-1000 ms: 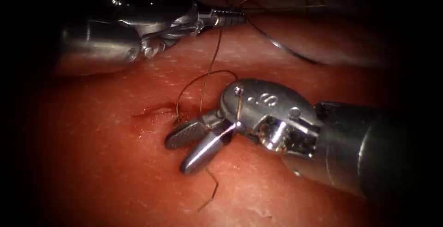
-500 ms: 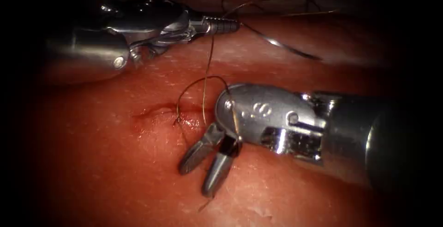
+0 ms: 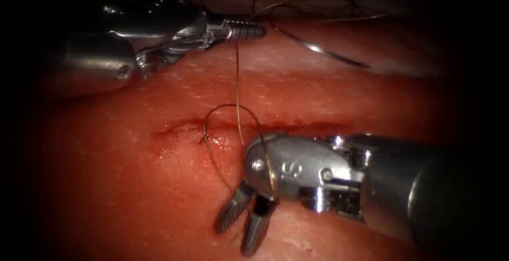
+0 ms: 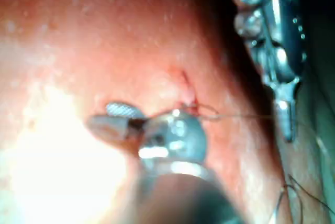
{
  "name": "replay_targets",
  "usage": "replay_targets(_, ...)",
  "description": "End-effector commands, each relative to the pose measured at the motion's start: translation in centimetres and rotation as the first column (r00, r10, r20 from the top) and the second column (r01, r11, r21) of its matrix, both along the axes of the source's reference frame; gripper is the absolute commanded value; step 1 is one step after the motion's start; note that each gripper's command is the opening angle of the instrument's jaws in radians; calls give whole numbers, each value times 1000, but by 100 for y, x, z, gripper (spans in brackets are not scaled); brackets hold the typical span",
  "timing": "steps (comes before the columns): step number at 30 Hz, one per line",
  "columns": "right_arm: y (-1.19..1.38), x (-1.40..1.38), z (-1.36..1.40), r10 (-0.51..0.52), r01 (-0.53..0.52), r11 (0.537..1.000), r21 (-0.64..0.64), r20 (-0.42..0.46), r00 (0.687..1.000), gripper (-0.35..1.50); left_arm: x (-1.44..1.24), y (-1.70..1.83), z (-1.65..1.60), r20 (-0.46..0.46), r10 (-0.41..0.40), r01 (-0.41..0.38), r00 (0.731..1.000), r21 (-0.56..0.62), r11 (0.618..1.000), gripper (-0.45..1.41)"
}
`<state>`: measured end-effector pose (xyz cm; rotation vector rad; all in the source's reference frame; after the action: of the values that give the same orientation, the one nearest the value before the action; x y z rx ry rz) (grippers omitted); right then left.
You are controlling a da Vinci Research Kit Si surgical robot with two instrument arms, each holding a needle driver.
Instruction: Wound Closure
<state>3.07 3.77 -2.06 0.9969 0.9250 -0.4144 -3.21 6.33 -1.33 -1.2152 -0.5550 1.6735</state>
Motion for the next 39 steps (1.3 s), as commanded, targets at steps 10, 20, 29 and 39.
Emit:
replay_targets(10, 33, 6, -14, 147, -144, 989, 41, -63, 987, -35, 25, -14, -21, 9, 4, -4, 1000, 1, 1000, -35)
replay_targets(20, 87, 0, -27, 483, -471, 867, 163, -38, 875, -35, 79, -53, -64, 12, 14, -14, 1000, -18, 1000, -35)
replay_targets(29, 93, -6, 16, 644, -649, 735, 197, 96, 759, -35, 104, -98, -103, 18, 29, -28, 999, -23, 999, -35)
replay_targets(39, 99, -10, 78, 730, -759, 630, 167, 206, 651, -35, 114, -149, -139, 16, 44, -43, 999, -28, 999, -35)
